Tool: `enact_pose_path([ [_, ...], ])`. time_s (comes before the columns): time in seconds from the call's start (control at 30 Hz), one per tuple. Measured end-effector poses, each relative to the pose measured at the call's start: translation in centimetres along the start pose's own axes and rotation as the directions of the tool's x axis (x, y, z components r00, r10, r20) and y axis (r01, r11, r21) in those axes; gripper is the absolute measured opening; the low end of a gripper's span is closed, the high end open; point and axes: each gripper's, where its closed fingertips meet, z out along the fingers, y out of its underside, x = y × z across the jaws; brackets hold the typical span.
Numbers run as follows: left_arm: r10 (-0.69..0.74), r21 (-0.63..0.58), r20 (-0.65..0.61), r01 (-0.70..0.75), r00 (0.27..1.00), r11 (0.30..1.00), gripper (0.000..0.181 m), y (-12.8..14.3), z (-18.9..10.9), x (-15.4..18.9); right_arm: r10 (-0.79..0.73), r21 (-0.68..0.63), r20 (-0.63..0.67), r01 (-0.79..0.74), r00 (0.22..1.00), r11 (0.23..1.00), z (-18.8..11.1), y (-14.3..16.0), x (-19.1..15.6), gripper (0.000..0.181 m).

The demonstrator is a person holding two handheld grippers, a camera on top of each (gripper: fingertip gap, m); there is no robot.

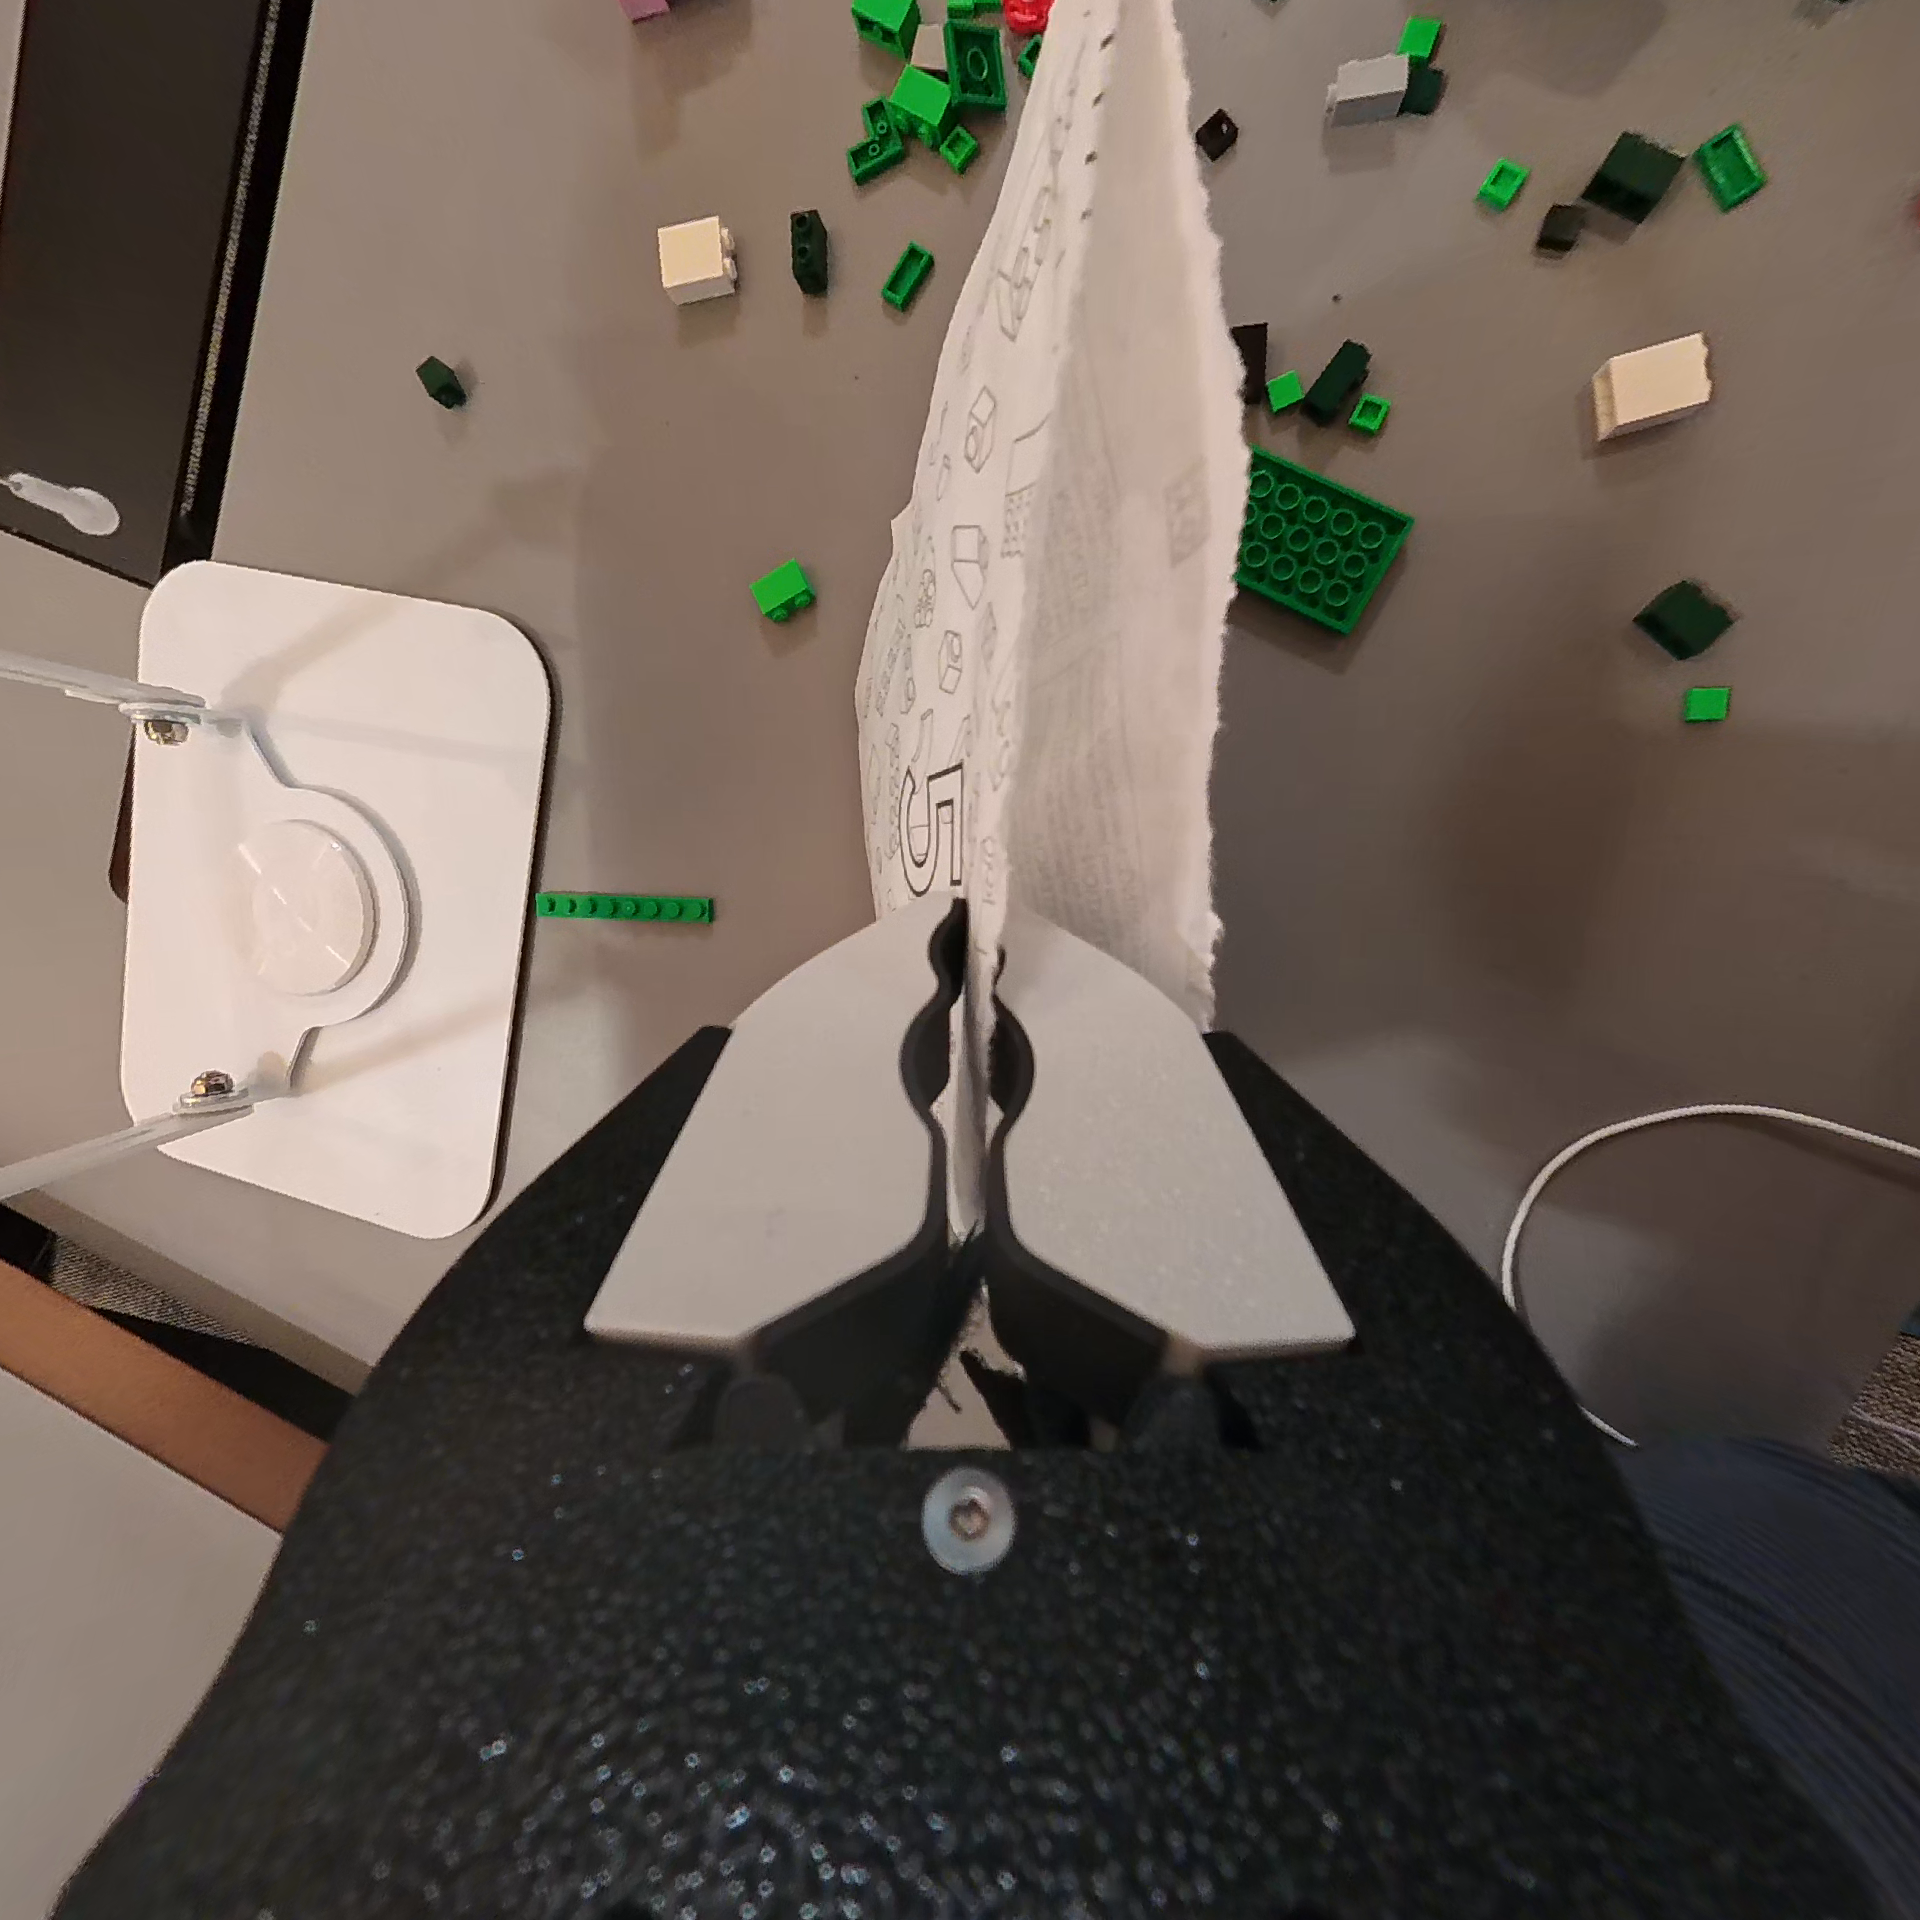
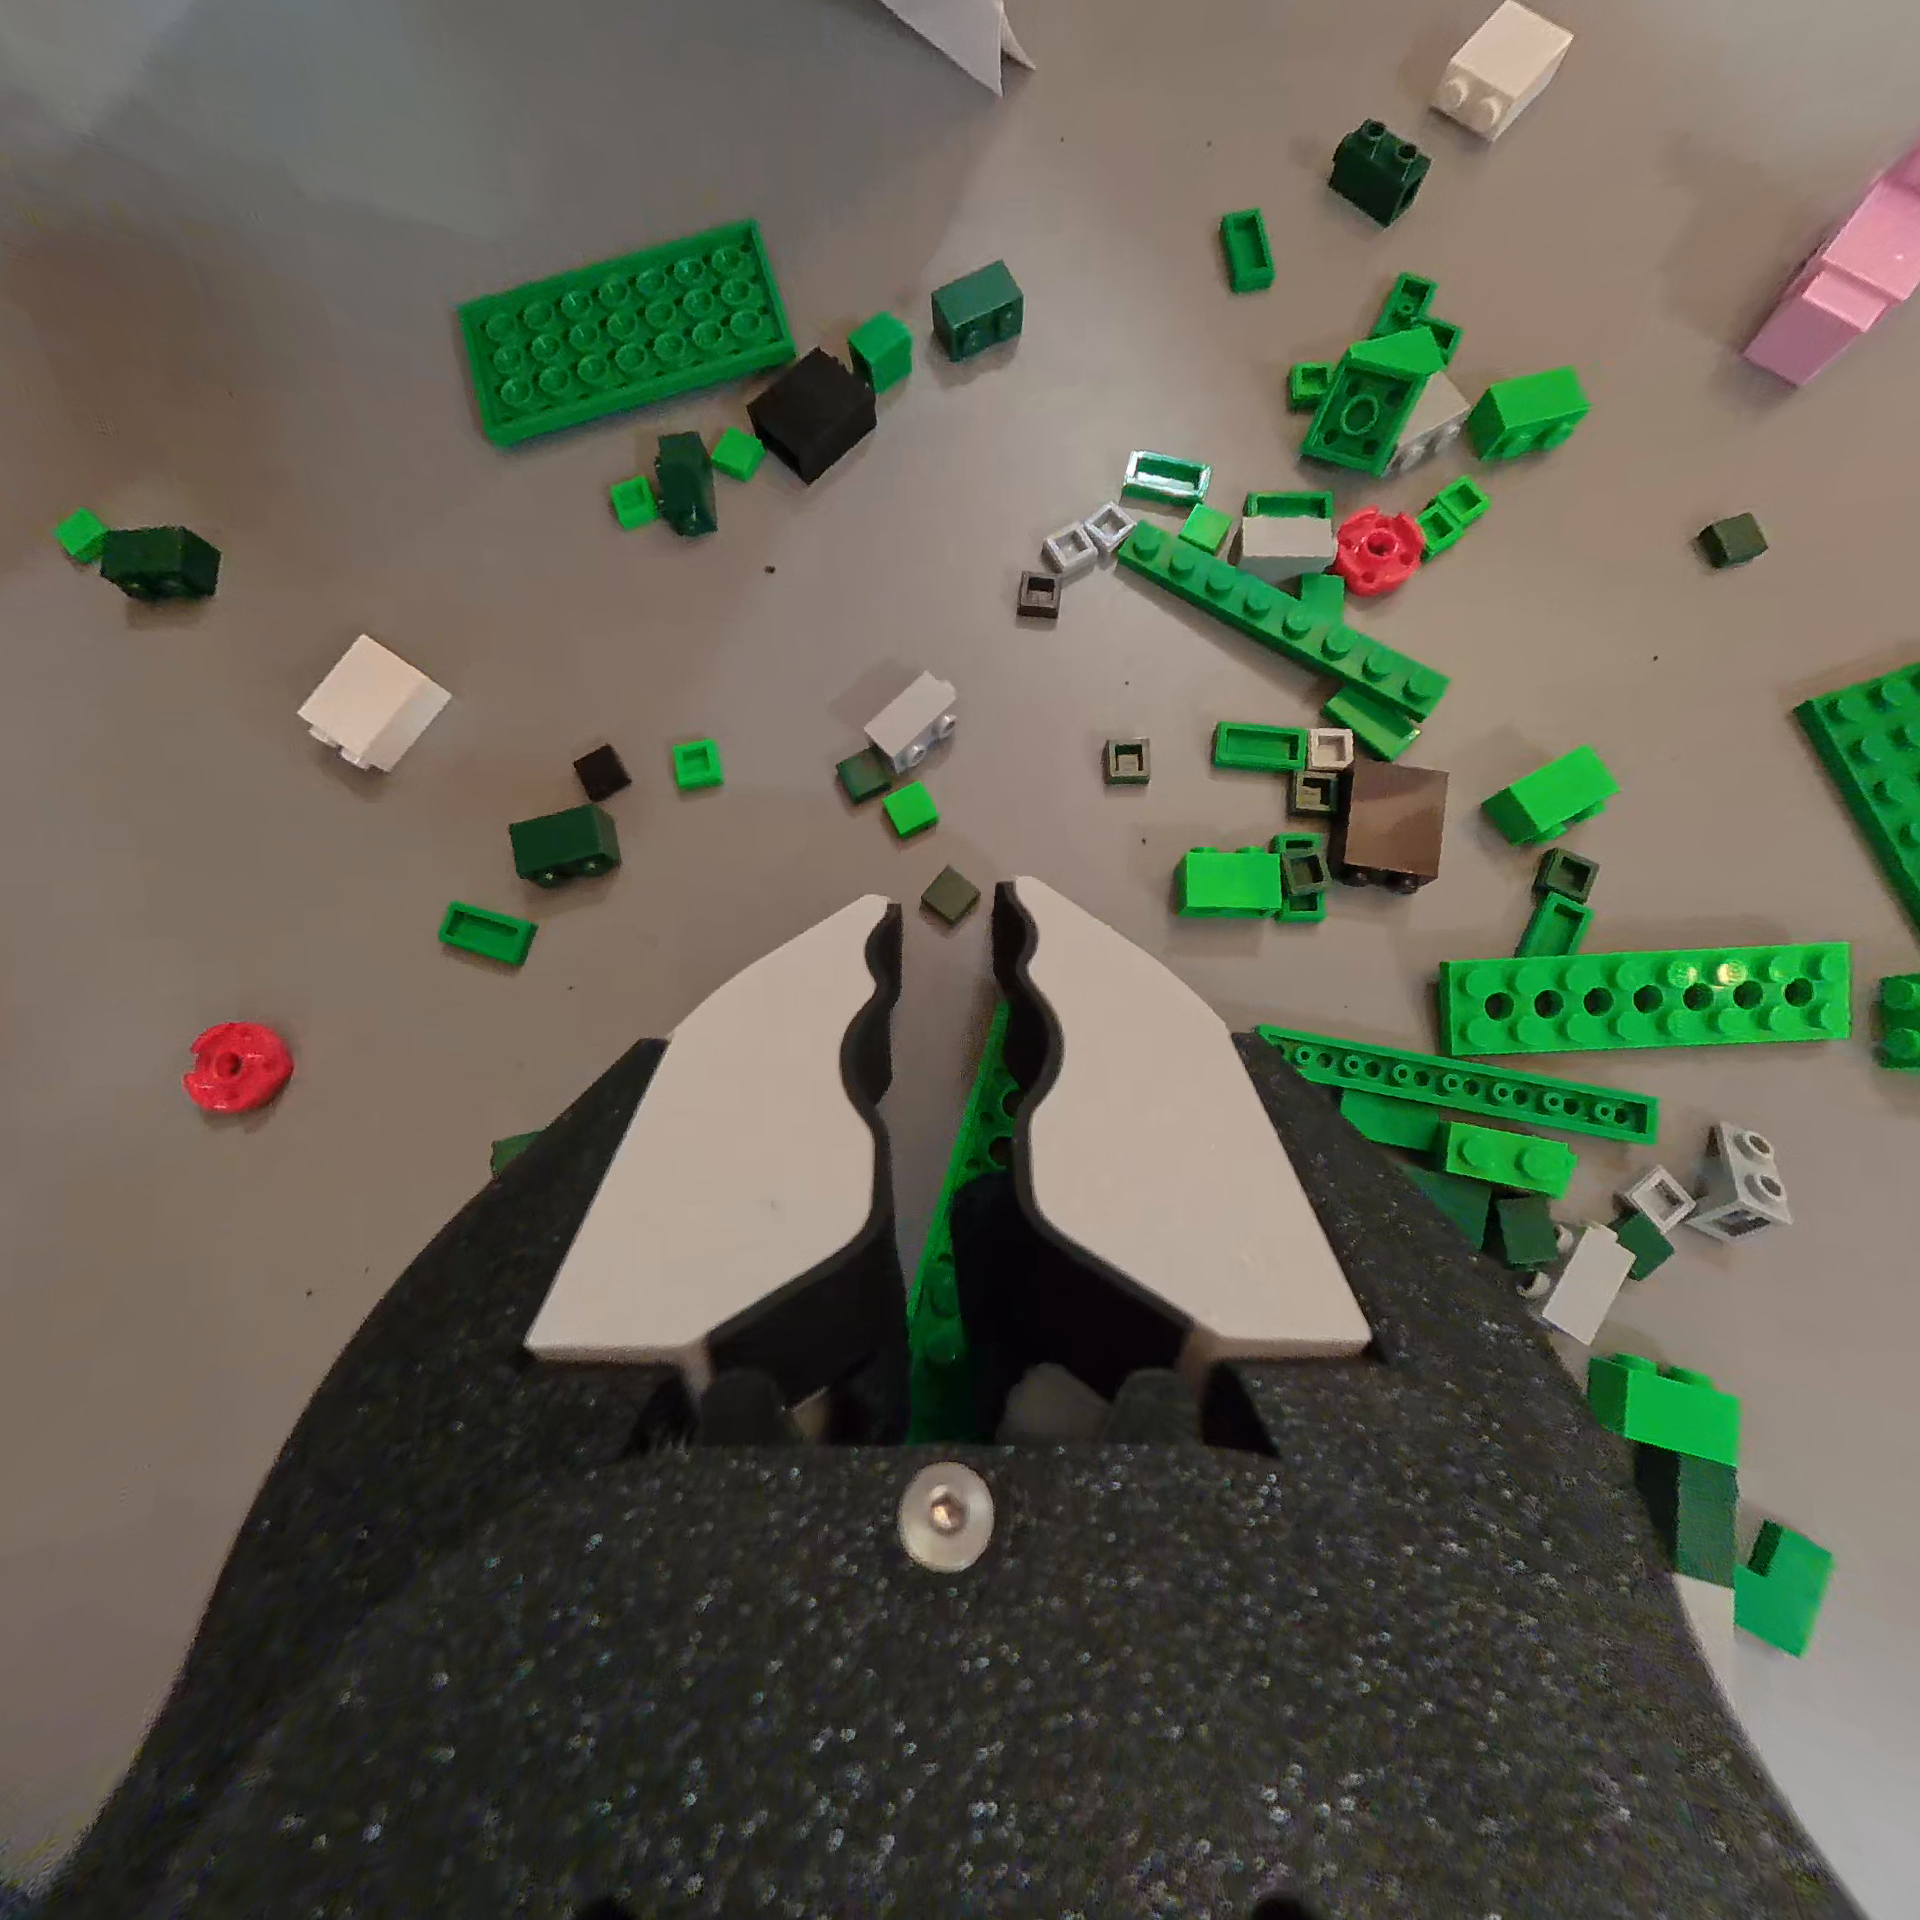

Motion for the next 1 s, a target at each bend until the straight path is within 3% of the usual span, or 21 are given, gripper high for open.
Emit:
enact_pose_path([
  [0.8,0.026,0.001,0.01,-0.026,1.0,1.0,0.0,-0.3,0.0,0.2,0.048,-0.009,0.034,-0.048,0.998,0.999,0.2,-0.2,-0.5,0.01],
  [1.0,0.028,0.003,0.007,-0.028,1.0,1.0,0.0,-0.4,-0.1,0.2,-0.04,0.115,0.058,0.033,0.998,0.993,-1.1,-4.7,-2.3,0.01],
])
